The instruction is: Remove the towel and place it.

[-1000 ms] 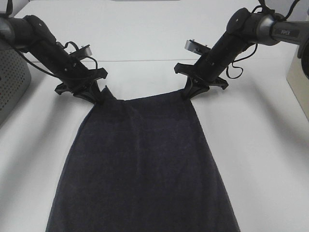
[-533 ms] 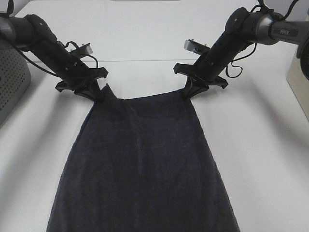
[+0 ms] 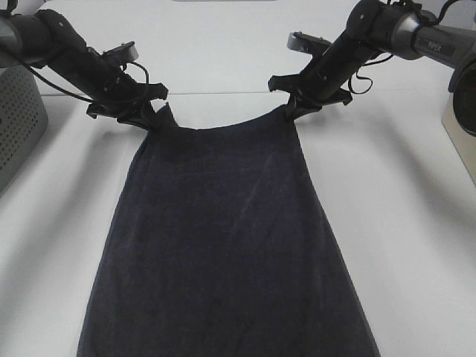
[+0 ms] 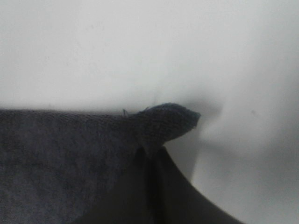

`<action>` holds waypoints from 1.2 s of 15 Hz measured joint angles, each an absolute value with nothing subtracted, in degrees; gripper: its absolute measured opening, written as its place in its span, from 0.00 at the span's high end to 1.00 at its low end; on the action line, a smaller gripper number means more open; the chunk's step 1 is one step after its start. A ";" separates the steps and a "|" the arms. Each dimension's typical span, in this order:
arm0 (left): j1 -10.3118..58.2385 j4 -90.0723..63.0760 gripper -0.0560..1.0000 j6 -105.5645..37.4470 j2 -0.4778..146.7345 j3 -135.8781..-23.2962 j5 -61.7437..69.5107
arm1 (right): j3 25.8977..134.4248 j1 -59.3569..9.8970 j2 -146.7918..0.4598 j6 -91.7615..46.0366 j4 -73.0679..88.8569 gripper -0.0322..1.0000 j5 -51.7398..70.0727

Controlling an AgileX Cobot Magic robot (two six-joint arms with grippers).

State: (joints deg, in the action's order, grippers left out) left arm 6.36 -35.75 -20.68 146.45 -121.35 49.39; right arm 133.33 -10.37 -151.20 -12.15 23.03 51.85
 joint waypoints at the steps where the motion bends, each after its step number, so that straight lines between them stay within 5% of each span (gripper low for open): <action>1: 6.36 -35.98 0.94 -20.68 146.45 -121.35 47.33 | 134.53 -10.37 -151.20 -12.15 22.63 0.96 51.05; 18: 9.00 -41.08 0.94 -31.74 146.56 -121.35 20.51 | 135.28 -9.80 -153.09 -12.09 22.06 0.96 30.88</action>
